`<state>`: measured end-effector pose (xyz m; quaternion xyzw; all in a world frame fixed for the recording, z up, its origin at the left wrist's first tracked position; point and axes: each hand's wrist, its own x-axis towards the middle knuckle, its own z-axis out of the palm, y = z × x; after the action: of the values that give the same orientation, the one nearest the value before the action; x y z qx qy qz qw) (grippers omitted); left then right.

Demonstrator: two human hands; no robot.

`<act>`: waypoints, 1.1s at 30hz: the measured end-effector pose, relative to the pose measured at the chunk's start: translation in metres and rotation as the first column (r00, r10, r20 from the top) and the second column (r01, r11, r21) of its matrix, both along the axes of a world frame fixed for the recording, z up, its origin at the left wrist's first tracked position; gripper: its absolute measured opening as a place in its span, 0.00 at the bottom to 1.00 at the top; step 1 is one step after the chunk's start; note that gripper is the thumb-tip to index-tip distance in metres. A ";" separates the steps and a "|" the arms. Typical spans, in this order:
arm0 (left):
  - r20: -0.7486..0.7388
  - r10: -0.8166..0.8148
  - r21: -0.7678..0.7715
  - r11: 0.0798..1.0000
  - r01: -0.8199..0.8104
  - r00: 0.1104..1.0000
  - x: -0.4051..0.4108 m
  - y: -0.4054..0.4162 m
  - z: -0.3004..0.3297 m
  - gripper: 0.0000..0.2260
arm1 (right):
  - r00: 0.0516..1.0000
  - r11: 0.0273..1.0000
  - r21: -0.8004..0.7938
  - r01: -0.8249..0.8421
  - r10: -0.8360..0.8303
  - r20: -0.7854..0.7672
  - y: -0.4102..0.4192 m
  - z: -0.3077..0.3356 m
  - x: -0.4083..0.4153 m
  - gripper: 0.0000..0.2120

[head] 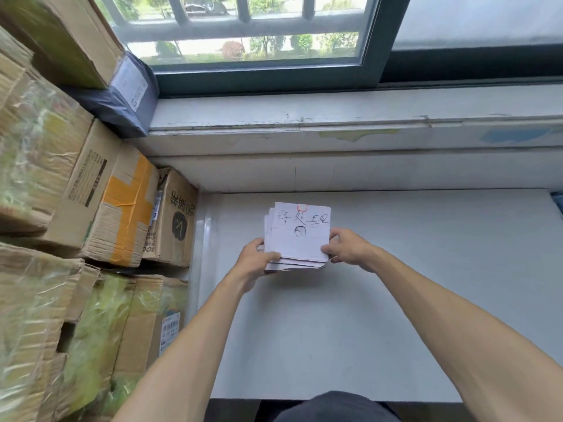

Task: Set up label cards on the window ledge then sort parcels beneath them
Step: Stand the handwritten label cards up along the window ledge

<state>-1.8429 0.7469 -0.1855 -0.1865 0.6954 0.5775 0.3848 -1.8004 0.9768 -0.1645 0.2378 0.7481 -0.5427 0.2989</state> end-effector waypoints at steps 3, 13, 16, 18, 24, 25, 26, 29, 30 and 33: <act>-0.055 0.026 0.066 0.998 -0.022 0.998 -0.001 0.003 0.013 0.17 | 0.998 0.997 0.065 0.052 -0.050 -0.029 0.007 0.001 0.000 0.06; -0.170 0.027 0.118 0.993 -0.007 0.985 -0.016 -0.005 0.051 0.16 | 0.941 0.978 0.082 0.193 -0.161 -0.297 0.025 0.048 -0.025 0.06; -0.198 0.023 0.088 0.996 -0.006 0.980 -0.025 -0.012 0.060 0.15 | 0.911 0.982 0.096 0.166 -0.115 -0.397 0.032 0.067 -0.041 0.06; -0.211 0.022 0.075 0.997 -0.006 0.977 -0.031 -0.017 0.066 0.15 | 0.881 0.975 0.133 0.178 -0.097 -0.464 0.034 0.084 -0.057 0.07; -0.237 0.023 0.056 0.998 -0.010 0.971 -0.044 -0.031 0.072 0.15 | 0.793 0.939 0.257 0.228 -0.026 -0.609 0.029 0.137 -0.125 0.03; -0.238 0.025 0.055 0.998 -0.012 0.971 -0.046 -0.032 0.072 0.15 | 0.785 0.930 0.291 0.223 0.005 -0.619 0.026 0.144 -0.138 0.03; -0.240 0.026 0.054 0.998 -0.013 0.971 -0.049 -0.034 0.072 0.15 | 0.778 0.917 0.337 0.212 0.050 -0.627 0.024 0.150 -0.151 0.02; -0.237 0.026 0.072 0.997 -0.010 0.971 -0.056 -0.039 0.073 0.15 | 0.759 0.879 0.426 0.213 0.126 -0.639 0.014 0.161 -0.187 0.02; -0.232 0.027 0.086 0.996 -0.007 0.972 -0.058 -0.041 0.074 0.16 | 0.755 0.868 0.441 0.226 0.130 -0.643 0.009 0.163 -0.198 0.02; -0.222 0.008 0.117 0.993 0.019 0.975 -0.067 -0.046 0.071 0.18 | 0.743 0.855 0.462 0.236 0.148 -0.653 -0.009 0.168 -0.224 0.03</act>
<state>-1.9096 0.7007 -0.1148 -0.0959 0.6991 0.6339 0.3166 -2.0245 0.9677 0.0031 0.1169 0.9156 -0.3769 -0.0775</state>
